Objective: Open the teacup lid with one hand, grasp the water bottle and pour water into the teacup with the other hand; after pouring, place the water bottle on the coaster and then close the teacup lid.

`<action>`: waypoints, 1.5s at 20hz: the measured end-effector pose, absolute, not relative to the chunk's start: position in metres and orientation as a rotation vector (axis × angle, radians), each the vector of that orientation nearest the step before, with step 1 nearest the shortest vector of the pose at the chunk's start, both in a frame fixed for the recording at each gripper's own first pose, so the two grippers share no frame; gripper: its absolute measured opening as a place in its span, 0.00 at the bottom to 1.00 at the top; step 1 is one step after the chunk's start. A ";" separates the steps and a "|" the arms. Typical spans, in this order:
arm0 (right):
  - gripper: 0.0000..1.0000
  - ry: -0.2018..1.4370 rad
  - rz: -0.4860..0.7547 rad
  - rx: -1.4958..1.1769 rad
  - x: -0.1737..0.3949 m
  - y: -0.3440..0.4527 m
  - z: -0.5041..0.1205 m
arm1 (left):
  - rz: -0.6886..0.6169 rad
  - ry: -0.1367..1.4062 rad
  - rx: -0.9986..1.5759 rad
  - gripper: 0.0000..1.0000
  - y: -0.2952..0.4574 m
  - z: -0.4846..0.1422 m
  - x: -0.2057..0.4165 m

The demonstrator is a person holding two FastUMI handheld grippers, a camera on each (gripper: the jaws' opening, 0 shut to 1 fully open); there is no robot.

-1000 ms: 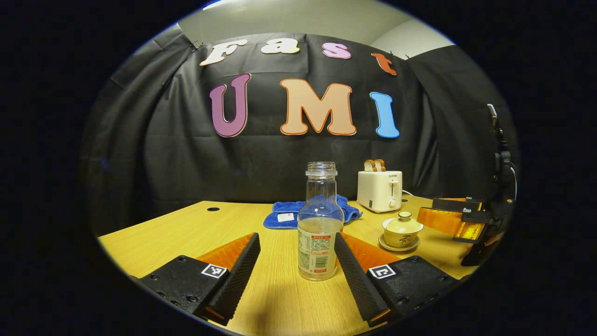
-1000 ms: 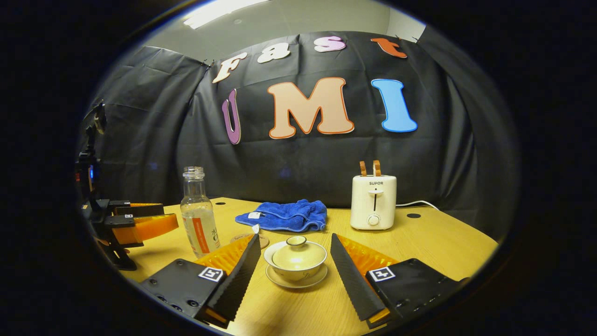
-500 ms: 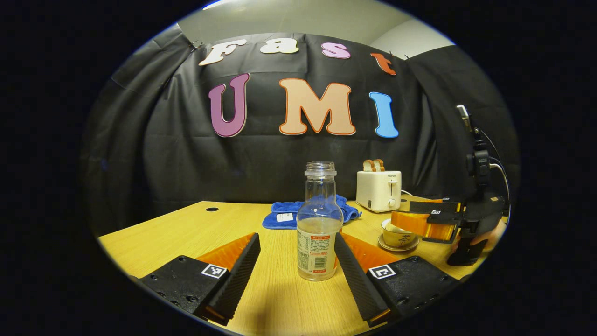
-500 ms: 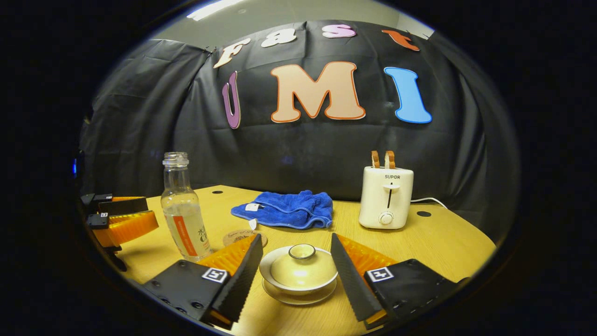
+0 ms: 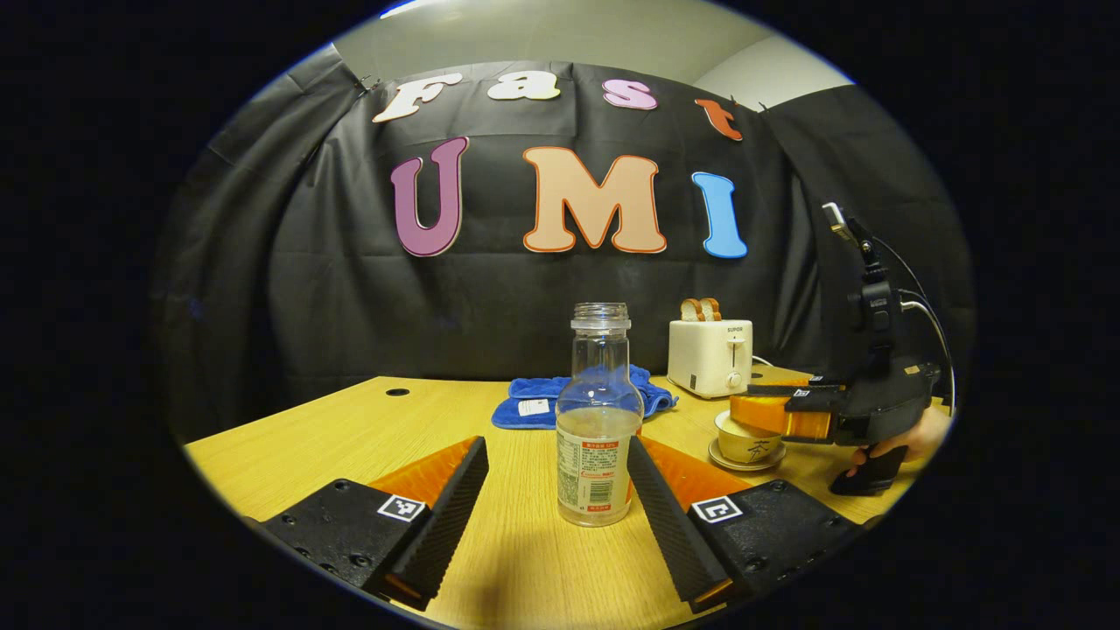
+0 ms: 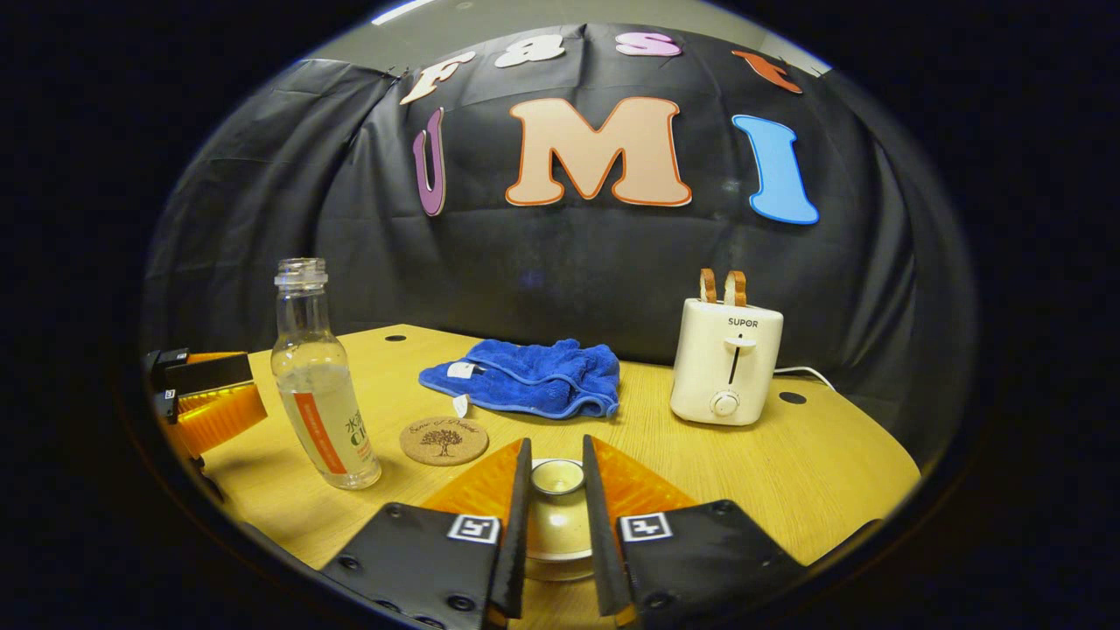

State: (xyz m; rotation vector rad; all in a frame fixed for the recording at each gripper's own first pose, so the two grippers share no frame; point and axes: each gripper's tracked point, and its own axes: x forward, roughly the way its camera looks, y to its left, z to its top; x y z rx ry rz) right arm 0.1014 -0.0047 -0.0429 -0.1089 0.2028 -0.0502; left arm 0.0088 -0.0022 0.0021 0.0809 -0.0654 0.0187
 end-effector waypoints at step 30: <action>0.30 0.026 -0.186 -0.026 0.030 -0.061 -0.010 | -0.107 0.119 0.168 0.91 -0.030 -0.026 0.072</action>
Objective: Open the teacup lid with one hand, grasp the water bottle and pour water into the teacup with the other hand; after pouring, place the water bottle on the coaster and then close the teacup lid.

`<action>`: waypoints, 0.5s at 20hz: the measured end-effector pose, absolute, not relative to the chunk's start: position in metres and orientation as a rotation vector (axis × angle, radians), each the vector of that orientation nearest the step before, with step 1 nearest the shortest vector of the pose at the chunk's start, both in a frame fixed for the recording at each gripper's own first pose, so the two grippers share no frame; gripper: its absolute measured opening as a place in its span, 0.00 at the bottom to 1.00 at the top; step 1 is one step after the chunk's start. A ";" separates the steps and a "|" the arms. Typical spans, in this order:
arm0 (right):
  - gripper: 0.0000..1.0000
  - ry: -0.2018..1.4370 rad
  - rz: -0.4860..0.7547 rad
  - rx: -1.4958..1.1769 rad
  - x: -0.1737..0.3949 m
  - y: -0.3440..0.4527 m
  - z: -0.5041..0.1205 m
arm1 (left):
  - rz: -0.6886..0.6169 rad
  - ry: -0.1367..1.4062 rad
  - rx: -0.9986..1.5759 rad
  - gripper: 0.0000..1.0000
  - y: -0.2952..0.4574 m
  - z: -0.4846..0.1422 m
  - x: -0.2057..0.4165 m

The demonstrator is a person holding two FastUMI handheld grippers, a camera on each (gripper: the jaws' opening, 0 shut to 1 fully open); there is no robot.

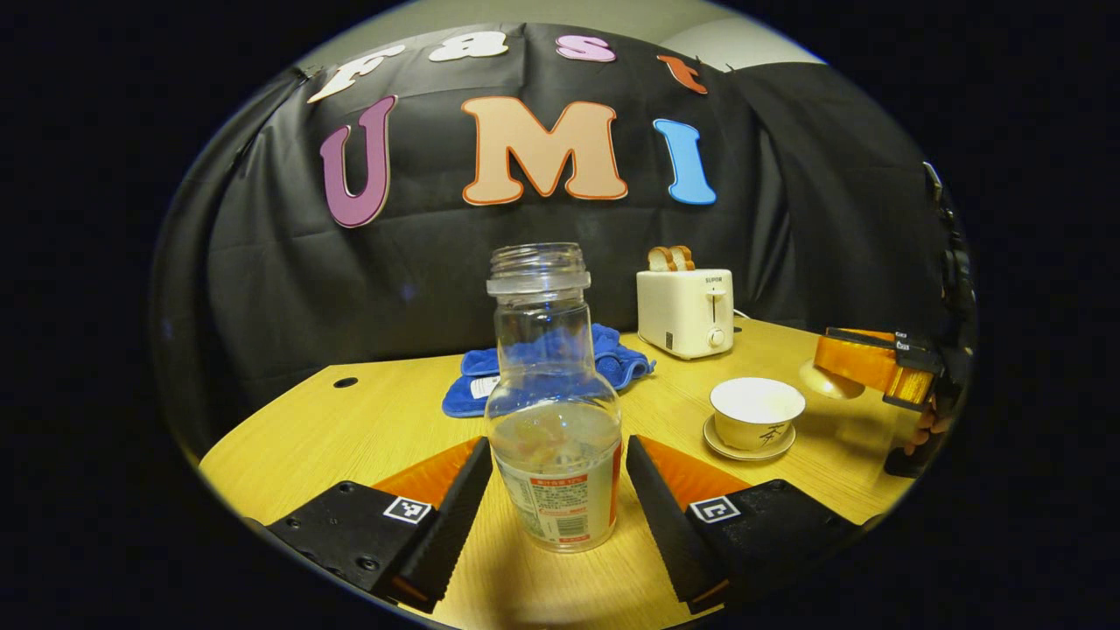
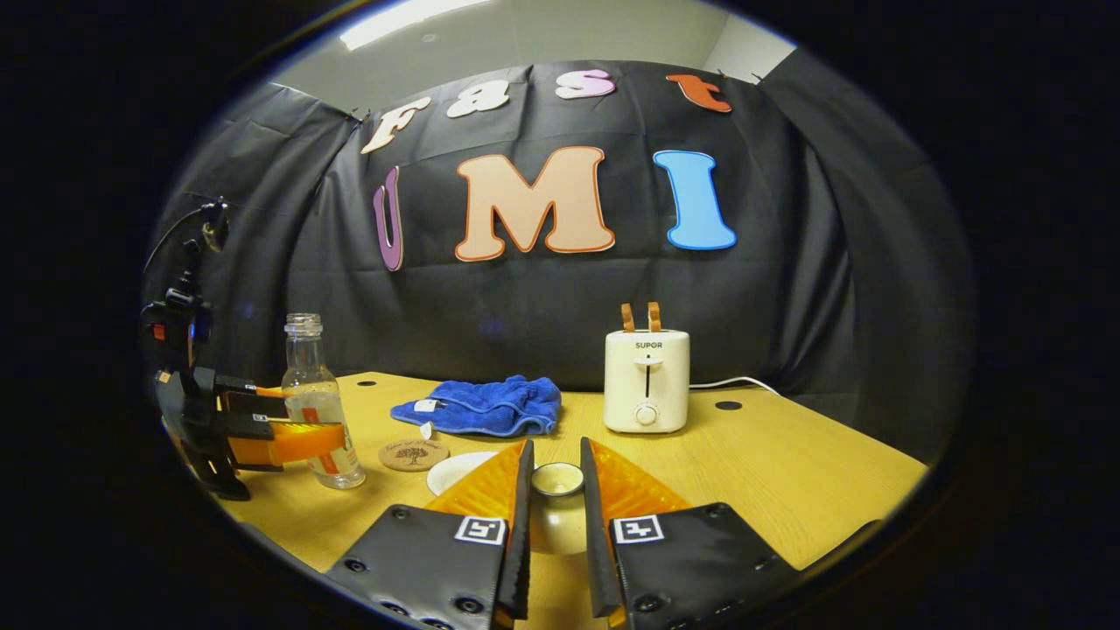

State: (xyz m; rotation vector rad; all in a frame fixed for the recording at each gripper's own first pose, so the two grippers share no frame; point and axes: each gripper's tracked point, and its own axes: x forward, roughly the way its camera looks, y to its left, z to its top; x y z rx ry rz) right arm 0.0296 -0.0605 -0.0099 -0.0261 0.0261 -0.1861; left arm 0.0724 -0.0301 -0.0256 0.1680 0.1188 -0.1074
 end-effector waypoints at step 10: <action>0.30 0.024 -0.212 -0.027 0.018 -0.072 -0.009 | -0.112 0.143 0.205 0.75 -0.036 -0.028 0.085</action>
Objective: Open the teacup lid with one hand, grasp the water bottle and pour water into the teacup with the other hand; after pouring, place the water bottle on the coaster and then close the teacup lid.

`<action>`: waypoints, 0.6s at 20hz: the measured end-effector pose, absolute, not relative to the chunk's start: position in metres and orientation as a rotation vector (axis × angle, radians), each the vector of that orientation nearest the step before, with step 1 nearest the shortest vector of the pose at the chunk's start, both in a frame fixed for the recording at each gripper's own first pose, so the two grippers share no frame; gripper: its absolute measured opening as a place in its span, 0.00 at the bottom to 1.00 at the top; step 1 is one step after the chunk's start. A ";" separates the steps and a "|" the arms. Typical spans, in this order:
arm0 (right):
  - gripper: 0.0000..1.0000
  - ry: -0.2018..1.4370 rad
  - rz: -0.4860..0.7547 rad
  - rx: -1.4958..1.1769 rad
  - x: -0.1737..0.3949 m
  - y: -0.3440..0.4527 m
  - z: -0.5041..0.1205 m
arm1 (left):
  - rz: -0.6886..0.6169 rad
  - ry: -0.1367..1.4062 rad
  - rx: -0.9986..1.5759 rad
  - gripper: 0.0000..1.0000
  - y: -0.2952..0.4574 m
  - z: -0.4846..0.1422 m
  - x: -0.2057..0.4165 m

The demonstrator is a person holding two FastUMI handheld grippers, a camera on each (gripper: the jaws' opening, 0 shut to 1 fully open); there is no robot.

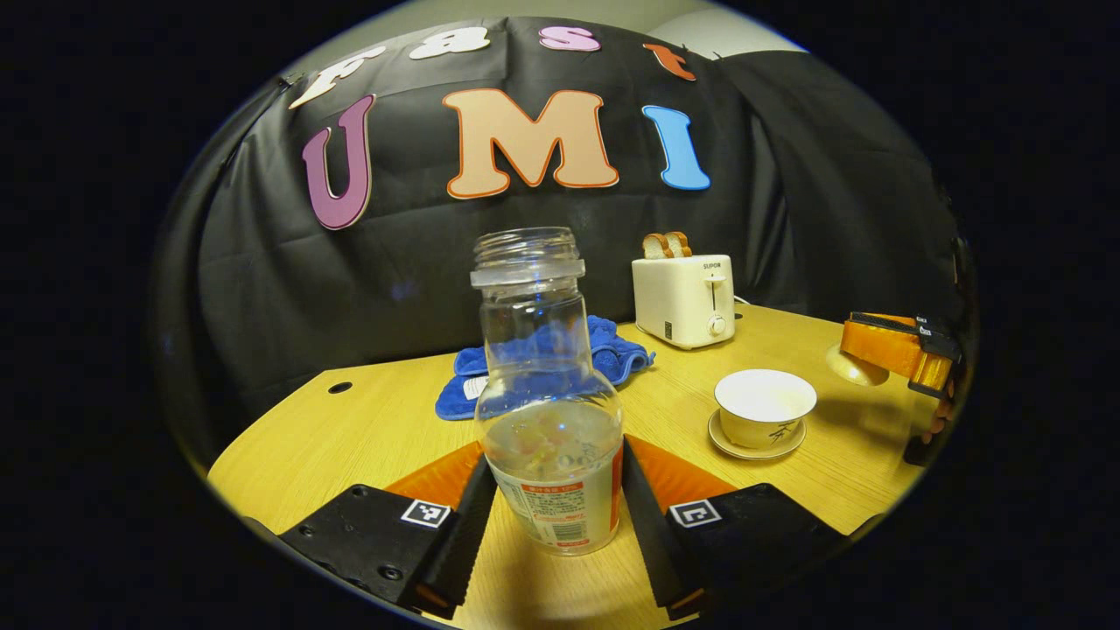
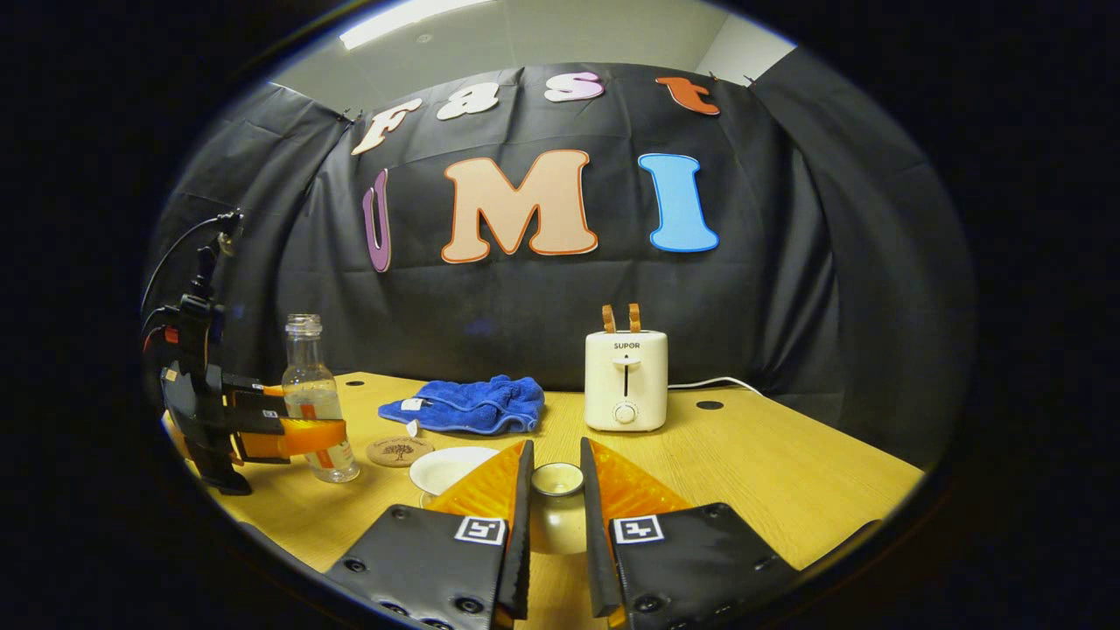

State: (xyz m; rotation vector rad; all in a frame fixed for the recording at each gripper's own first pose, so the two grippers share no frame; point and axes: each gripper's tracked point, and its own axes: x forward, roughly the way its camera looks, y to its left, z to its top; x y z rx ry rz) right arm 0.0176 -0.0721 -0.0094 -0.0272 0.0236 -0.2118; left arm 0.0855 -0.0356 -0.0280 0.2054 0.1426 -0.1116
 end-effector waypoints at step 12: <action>0.30 0.026 -0.232 -0.027 0.009 -0.088 -0.008 | 0.108 0.097 0.581 0.67 -0.001 0.014 0.087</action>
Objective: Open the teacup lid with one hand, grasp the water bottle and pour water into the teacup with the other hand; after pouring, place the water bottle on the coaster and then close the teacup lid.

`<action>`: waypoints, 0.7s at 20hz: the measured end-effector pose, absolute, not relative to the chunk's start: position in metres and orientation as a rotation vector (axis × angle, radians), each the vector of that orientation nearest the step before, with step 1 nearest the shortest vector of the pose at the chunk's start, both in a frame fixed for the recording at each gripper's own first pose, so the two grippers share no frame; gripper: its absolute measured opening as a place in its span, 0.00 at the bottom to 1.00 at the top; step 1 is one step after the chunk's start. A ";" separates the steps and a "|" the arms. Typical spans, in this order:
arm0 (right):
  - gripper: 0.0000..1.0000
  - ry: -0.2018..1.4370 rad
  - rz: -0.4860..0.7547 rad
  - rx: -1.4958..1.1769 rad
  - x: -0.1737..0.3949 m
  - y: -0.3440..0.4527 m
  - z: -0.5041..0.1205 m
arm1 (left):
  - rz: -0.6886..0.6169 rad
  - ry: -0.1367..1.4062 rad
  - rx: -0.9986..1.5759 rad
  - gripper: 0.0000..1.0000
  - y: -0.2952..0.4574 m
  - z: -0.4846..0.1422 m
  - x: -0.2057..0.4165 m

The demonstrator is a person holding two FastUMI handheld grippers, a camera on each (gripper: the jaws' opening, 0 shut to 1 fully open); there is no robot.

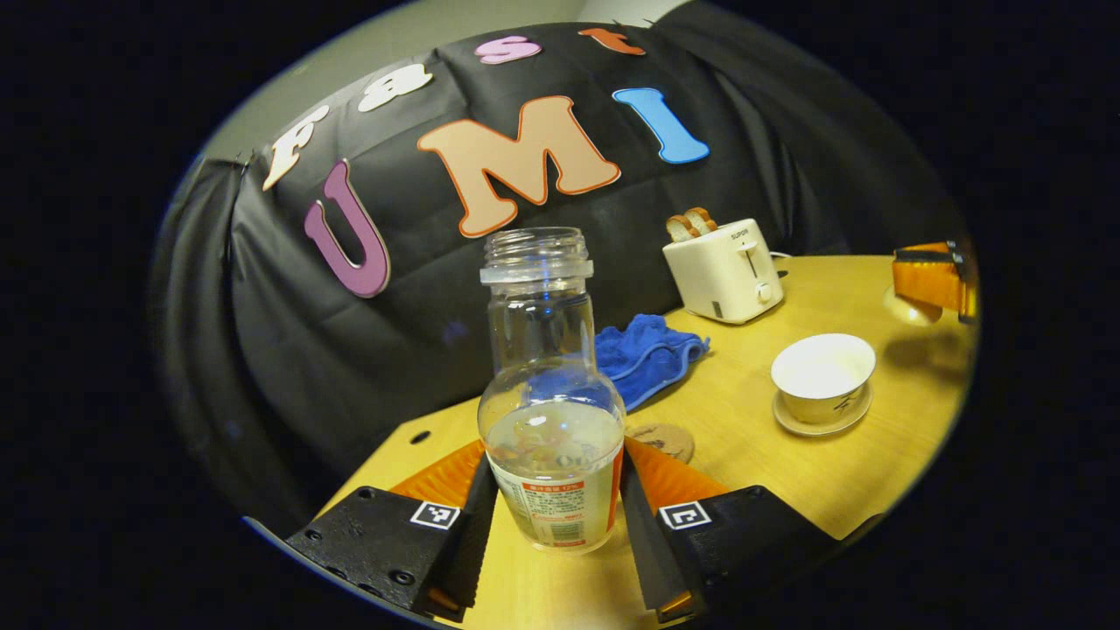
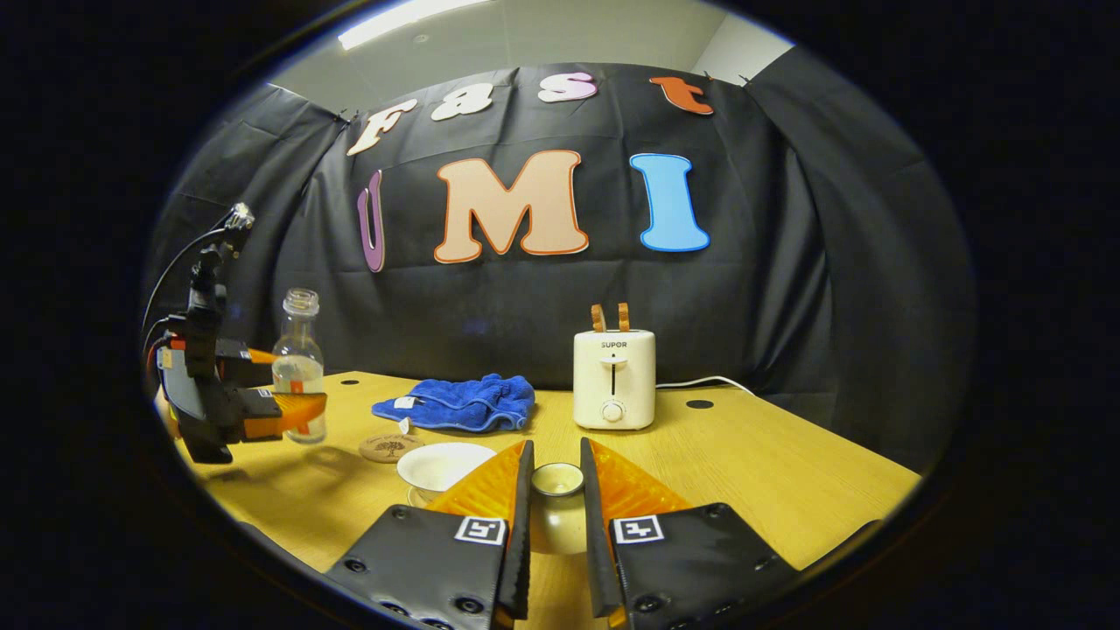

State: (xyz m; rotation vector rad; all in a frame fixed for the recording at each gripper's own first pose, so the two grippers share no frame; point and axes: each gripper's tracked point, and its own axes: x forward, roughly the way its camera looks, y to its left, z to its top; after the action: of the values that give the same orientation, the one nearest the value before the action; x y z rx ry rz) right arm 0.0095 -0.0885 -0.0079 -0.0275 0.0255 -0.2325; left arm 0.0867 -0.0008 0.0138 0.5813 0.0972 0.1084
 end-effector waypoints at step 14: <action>0.30 0.022 -0.309 -0.031 -0.004 -0.124 -0.005 | 0.115 0.122 1.180 0.68 -0.014 0.001 0.121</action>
State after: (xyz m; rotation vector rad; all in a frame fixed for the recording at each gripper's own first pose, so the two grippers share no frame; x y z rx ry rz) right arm -0.0040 -0.1240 -0.0045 -0.0309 0.0222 -0.3090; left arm 0.1205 -0.0138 0.0011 1.1803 0.1217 0.1148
